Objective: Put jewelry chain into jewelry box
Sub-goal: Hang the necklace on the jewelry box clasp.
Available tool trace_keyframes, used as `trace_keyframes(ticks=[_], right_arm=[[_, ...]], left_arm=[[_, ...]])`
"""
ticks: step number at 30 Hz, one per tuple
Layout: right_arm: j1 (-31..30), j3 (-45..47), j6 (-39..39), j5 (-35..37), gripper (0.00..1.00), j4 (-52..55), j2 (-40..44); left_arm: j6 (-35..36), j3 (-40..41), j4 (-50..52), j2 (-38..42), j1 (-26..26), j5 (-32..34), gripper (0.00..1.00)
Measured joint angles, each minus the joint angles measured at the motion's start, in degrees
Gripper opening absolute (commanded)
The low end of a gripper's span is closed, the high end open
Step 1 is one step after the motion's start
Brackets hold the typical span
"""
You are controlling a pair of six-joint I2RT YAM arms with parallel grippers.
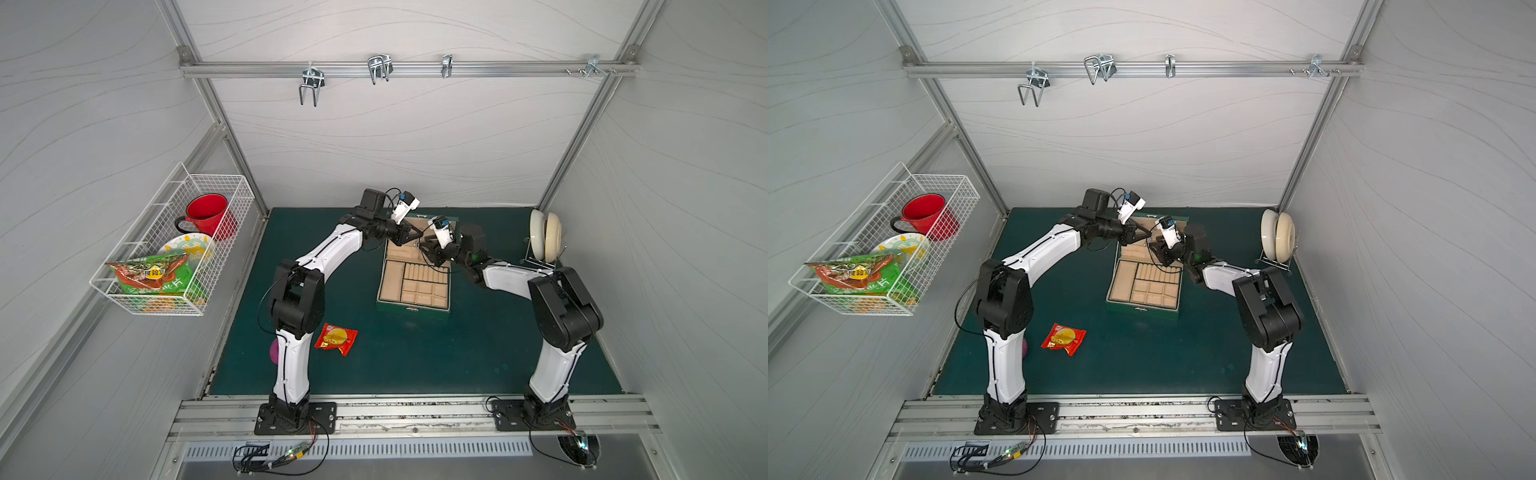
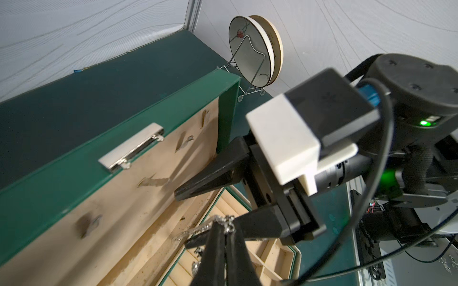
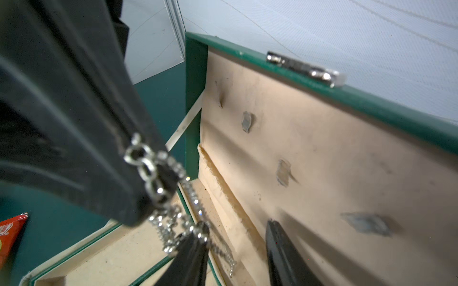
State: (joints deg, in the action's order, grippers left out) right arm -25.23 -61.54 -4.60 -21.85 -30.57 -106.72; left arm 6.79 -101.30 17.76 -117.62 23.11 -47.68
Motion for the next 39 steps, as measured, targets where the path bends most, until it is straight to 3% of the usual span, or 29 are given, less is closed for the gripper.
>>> trace_keyframes(ticks=[5,9,12,26,39], right_arm=[[0.0,0.0,0.3,-0.5,0.38,-1.0,-0.9],[0.0,0.0,0.5,-0.6,0.11,-1.9,-1.2],[0.1,0.0,1.2,0.2,0.0,-2.6,-1.2],[1.8,-0.3,5.7,3.0,0.0,-2.3,-0.4],[2.4,-1.5,14.4,6.0,0.0,-0.5,0.5]], left_arm=[[0.3,-0.2,0.5,0.9,0.3,-0.4,0.0],[0.8,-0.4,0.9,1.2,0.3,-0.5,0.0],[1.4,-0.4,1.4,1.2,0.3,0.8,0.0],[-4.4,-3.5,-0.7,-2.0,-1.0,10.8,0.0],[-12.0,-4.0,-6.1,-4.7,-0.5,15.0,0.0]])
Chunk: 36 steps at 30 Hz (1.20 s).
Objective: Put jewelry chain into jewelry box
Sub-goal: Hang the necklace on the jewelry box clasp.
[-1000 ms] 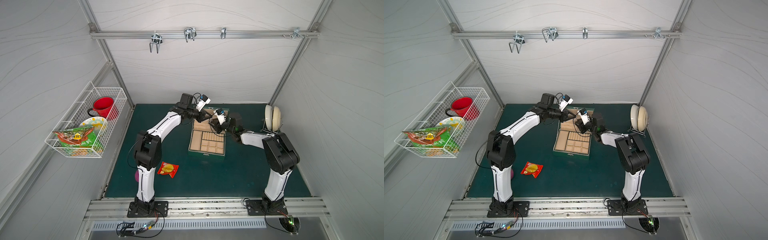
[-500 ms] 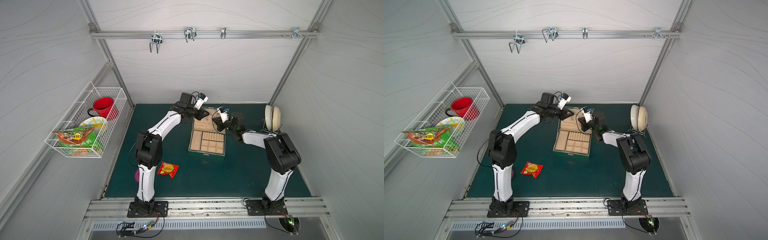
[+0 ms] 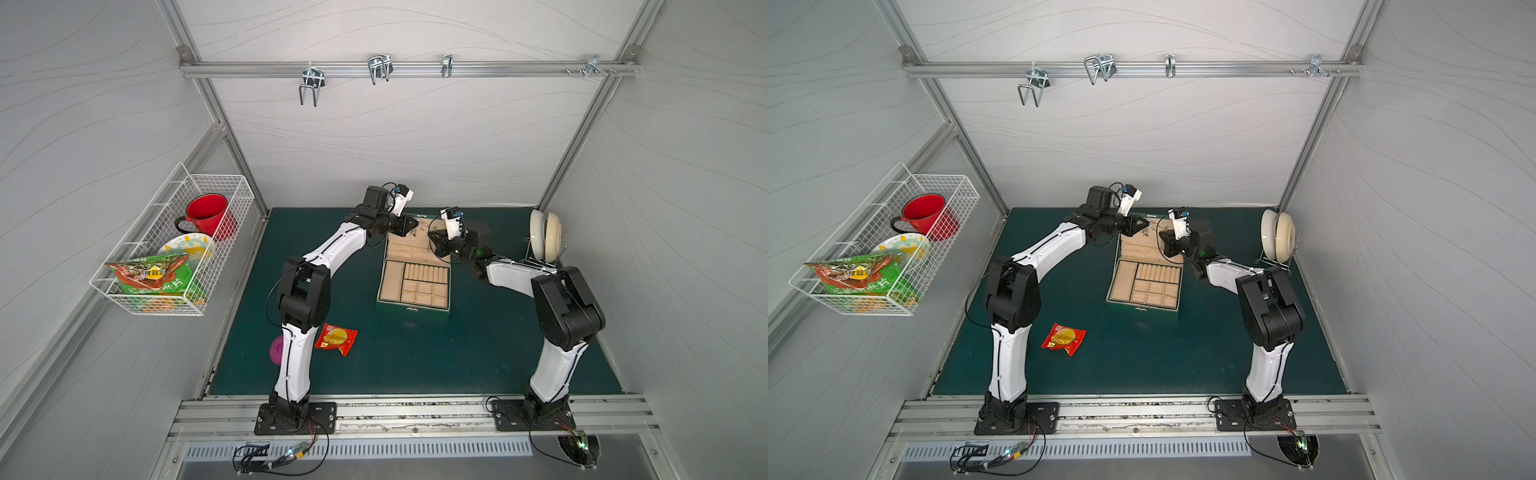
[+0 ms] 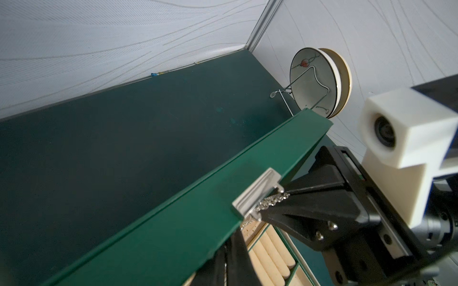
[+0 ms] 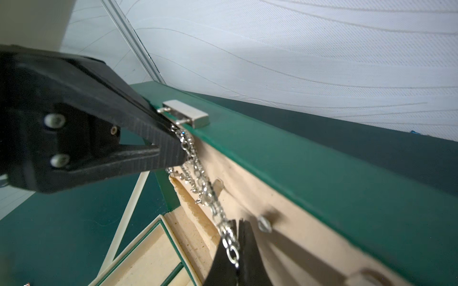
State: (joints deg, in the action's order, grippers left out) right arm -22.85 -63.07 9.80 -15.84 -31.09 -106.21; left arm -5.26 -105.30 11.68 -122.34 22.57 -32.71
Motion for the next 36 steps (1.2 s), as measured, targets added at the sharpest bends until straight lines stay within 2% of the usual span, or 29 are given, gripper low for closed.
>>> trace_keyframes(ticks=[17,36], right_arm=[[0.5,-0.8,3.9,0.9,0.0,1.7,0.2],[-0.2,-4.6,4.9,1.2,0.0,13.3,0.5]], left_arm=[[-3.0,0.3,-2.0,-0.2,0.5,0.6,0.0],[-3.5,0.0,3.6,-1.3,0.5,2.7,0.0]])
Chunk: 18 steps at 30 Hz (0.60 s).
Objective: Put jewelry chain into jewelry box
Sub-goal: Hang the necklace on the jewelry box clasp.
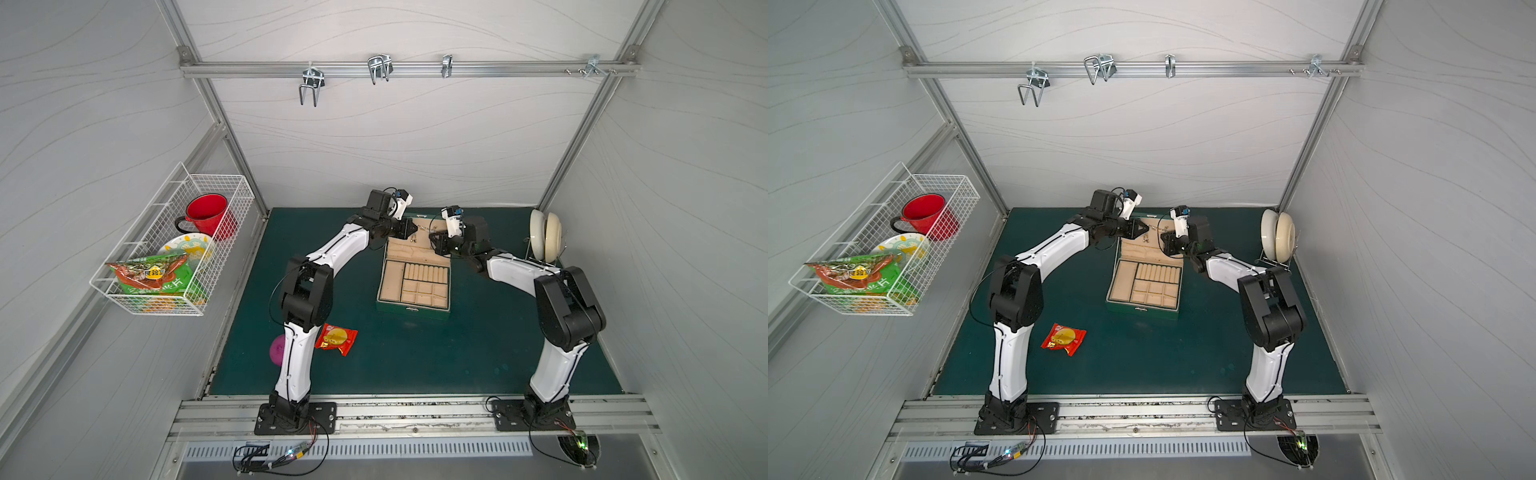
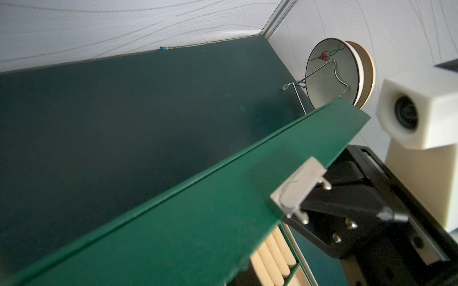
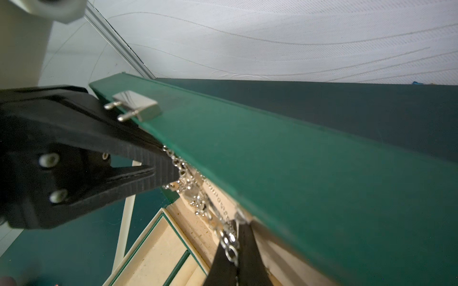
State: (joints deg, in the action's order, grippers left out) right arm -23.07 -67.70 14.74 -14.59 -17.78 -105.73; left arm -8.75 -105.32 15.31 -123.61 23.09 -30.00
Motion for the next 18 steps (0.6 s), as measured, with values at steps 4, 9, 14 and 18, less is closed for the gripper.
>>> trace_keyframes(ticks=[4,9,14,18], right_arm=[[-0.2,-1.6,0.5,-0.4,0.0,4.3,0.9],[-0.3,-3.8,1.2,-0.5,0.0,8.8,2.1],[-0.7,-5.7,3.2,-0.6,0.0,13.1,2.5],[-0.9,-7.1,4.7,-0.2,0.0,16.5,2.5]], left_arm=[[0.0,-0.6,1.3,-0.4,0.0,0.0,0.0],[0.1,-1.6,1.9,-0.5,0.0,0.0,0.0],[0.1,-1.9,1.9,-0.5,0.0,-0.1,0.0],[0.2,-1.9,2.1,-0.5,0.0,-0.2,0.0]])
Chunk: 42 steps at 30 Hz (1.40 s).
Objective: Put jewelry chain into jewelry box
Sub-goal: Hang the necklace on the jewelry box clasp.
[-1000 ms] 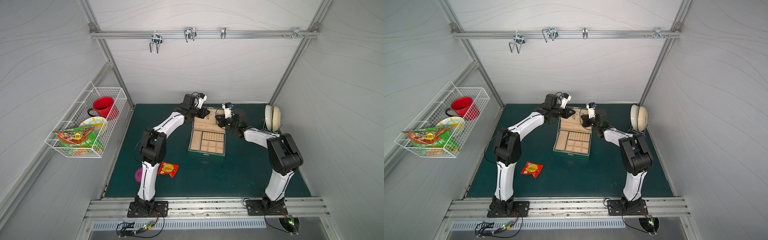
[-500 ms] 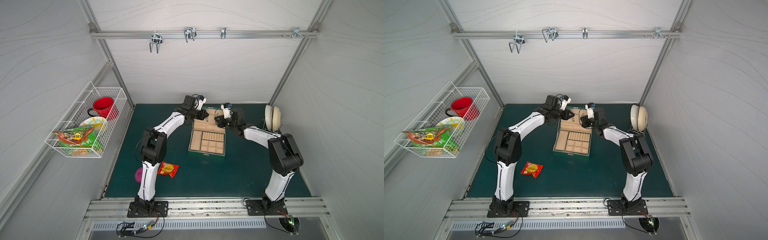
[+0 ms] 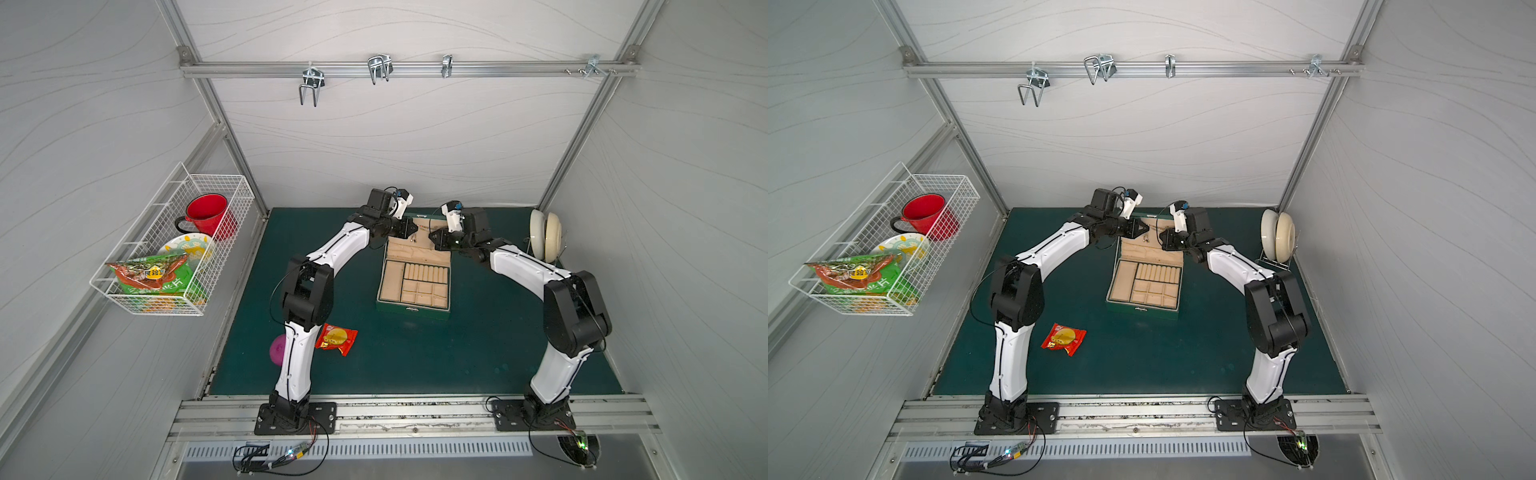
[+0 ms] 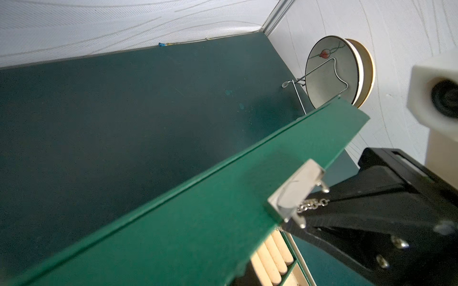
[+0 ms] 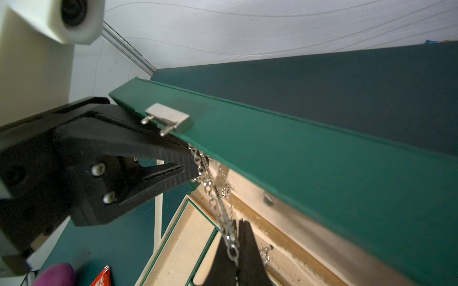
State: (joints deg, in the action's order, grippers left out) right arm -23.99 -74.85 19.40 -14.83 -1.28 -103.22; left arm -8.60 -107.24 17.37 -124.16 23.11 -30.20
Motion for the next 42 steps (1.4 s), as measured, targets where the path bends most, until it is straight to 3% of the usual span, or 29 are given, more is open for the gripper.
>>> trace_keyframes(ticks=[35,42], right_arm=[[-3.2,-2.2,4.9,7.2,0.04,3.8,-2.8],[-4.0,-2.1,5.6,7.4,0.1,3.9,-2.8]], left_arm=[[-0.2,-0.8,2.3,-1.0,0.0,1.5,0.0],[-0.2,-0.8,2.3,-1.0,-0.1,1.5,0.0]])
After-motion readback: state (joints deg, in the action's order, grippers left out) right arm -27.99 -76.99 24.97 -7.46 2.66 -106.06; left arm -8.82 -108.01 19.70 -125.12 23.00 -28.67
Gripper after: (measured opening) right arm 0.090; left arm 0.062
